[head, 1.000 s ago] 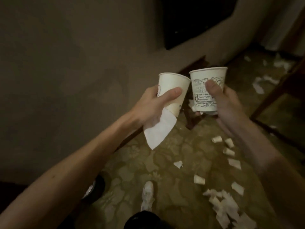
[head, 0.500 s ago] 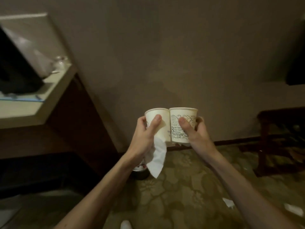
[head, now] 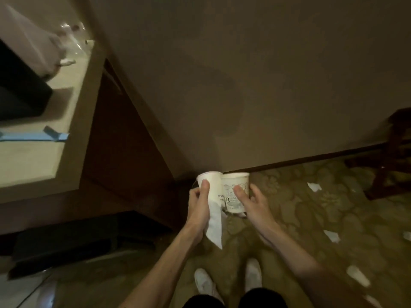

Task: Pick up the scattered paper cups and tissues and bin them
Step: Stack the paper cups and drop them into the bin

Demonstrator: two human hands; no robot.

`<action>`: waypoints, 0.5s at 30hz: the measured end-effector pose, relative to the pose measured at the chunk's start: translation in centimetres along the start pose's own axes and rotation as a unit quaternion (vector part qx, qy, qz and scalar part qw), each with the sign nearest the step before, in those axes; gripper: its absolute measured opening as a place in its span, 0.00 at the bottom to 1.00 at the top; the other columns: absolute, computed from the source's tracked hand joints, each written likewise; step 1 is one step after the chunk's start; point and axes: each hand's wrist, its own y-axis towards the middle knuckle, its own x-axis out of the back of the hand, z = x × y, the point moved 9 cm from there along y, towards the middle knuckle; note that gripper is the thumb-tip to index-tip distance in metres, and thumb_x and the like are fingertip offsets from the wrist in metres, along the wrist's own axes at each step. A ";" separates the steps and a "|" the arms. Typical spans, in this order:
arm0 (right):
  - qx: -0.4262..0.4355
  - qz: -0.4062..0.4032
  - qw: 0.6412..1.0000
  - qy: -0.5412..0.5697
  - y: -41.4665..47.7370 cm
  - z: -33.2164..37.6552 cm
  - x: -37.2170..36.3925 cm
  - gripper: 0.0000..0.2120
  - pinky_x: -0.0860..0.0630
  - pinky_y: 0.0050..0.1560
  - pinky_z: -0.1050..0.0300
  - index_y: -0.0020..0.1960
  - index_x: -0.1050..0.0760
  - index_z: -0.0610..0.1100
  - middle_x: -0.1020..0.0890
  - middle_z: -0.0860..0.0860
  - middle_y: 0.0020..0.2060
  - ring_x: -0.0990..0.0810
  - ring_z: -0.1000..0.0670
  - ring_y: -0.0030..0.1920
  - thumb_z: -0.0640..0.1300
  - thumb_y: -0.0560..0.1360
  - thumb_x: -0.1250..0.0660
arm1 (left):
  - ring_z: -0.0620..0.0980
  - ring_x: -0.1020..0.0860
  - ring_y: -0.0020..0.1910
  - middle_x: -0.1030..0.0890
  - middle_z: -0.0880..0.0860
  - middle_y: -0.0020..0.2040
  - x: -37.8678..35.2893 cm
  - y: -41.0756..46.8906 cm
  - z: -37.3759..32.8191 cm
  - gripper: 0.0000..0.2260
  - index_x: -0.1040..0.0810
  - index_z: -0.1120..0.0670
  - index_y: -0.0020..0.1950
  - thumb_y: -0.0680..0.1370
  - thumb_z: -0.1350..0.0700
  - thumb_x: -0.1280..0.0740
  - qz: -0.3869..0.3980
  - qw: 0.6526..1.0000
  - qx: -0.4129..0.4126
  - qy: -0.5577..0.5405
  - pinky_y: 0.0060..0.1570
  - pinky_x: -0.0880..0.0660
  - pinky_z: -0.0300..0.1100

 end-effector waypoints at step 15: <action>-0.219 0.005 0.975 -0.049 26.6 -29.6 0.4 0.20 0.19 0.37 0.55 0.54 0.21 0.42 0.14 0.46 0.45 0.14 0.47 0.44 0.56 0.73 0.28 | 0.54 0.16 0.47 0.17 0.55 0.53 -1.0 29.0 22.0 0.28 0.28 0.53 0.65 0.76 0.32 0.39 -0.045 0.972 0.224 0.057 0.35 0.22 0.44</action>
